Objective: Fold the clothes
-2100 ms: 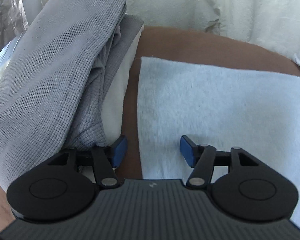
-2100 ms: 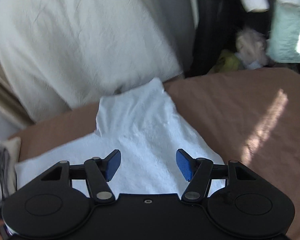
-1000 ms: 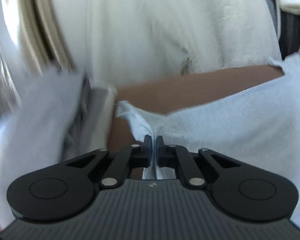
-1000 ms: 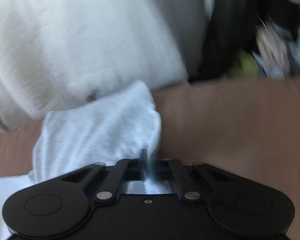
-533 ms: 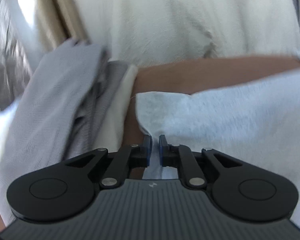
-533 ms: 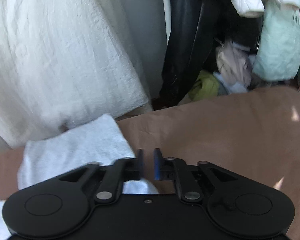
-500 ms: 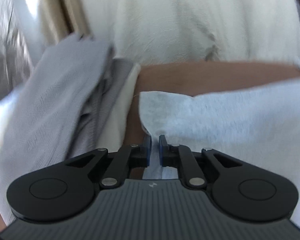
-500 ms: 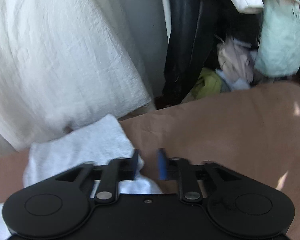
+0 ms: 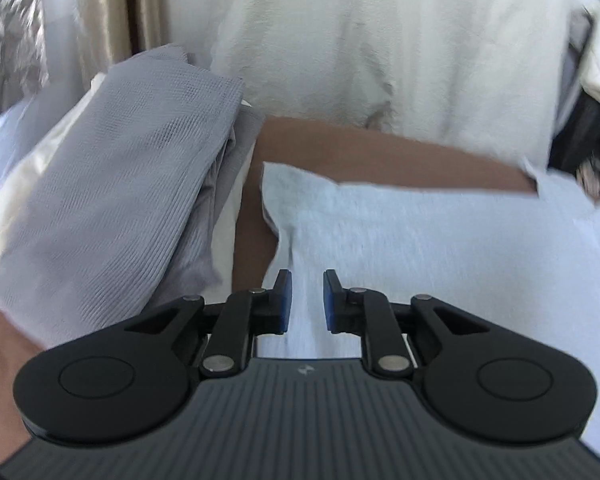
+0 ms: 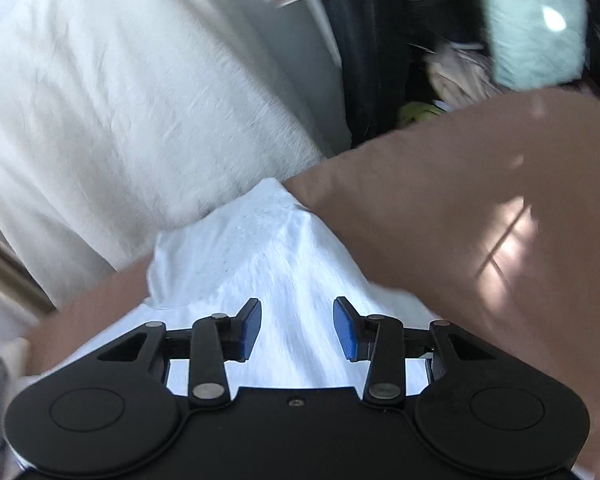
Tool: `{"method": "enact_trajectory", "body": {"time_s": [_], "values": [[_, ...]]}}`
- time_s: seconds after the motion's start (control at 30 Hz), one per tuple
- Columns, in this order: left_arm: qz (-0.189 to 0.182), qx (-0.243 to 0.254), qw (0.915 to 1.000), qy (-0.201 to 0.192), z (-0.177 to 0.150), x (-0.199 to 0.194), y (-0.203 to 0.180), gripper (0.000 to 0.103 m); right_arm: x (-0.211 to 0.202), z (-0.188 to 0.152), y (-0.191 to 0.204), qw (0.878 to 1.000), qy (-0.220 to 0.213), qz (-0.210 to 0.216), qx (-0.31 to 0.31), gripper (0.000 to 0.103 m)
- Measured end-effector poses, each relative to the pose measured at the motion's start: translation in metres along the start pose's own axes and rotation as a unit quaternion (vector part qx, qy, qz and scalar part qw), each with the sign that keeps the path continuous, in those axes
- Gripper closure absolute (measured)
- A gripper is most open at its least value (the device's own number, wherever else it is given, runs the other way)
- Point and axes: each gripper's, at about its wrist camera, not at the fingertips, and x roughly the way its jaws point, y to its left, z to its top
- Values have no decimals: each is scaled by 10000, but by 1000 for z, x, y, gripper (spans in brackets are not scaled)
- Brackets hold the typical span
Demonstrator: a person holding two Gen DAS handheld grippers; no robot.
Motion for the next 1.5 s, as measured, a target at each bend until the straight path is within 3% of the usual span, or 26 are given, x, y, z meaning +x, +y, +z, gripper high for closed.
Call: {"method": "enact_trajectory", "body": {"time_s": [0.07,0.13,0.2,0.3,0.4,0.43,0.57,0.63,0.7,0.77,0.83,0.93,1.07,1.2,1.33,1.47,1.5], "values": [[9,330,9994,121,-19,-14,-7,81,-13,-10,-23,9965,20,-57,833,56],[-154,513,9981,291,-46,-26,-10,66,-24,-22,-40,9913,97,28,1314,56],[-240,697,9949,682,-78,-31,-14,65,-37,-36,-50,9888,167,67,1482,56],[-137,1313,9838,1210,-125,-39,-23,64,-59,-54,-56,9911,280,31,1302,56],[543,2390,9653,899,-148,-58,-32,37,-80,-71,-58,9959,479,-187,748,56],[659,2468,9635,803,-149,-65,-30,37,-86,-79,-59,9967,547,-286,519,56],[163,1835,9808,640,-136,-91,-20,40,-110,-108,-66,9967,776,-237,-91,56],[-311,1830,9820,336,-134,-107,-23,43,-122,-122,-72,9951,973,-55,-153,56],[-988,1849,9776,189,-136,-120,-29,44,-138,-136,-77,9930,1156,99,-222,56],[-1700,1995,9644,346,-141,-123,-41,44,-160,-153,-80,9917,1211,198,-382,55],[-2226,2393,9424,717,-153,-121,-56,44,-185,-175,-92,9916,1195,221,-443,50],[-2610,3134,9049,1216,-176,-119,-78,43,-220,-209,-115,9918,1187,170,-433,47],[-2862,3561,8750,1603,-195,-119,-91,38,-249,-240,-158,9908,1340,-132,-100,47],[-2524,4013,8633,1729,-210,-120,-104,33,-268,-255,-173,9889,1476,148,-48,47],[-2419,4274,8531,1764,-213,-114,-107,22,-262,-269,-174,9855,1684,41,-188,42],[-2255,4315,8574,1670,-214,-113,-109,20,-241,-282,-190,9870,1579,-117,283,40],[-2210,4256,8624,1624,-212,-112,-108,33,-237,-283,-192,9872,1531,-131,434,37]]}}
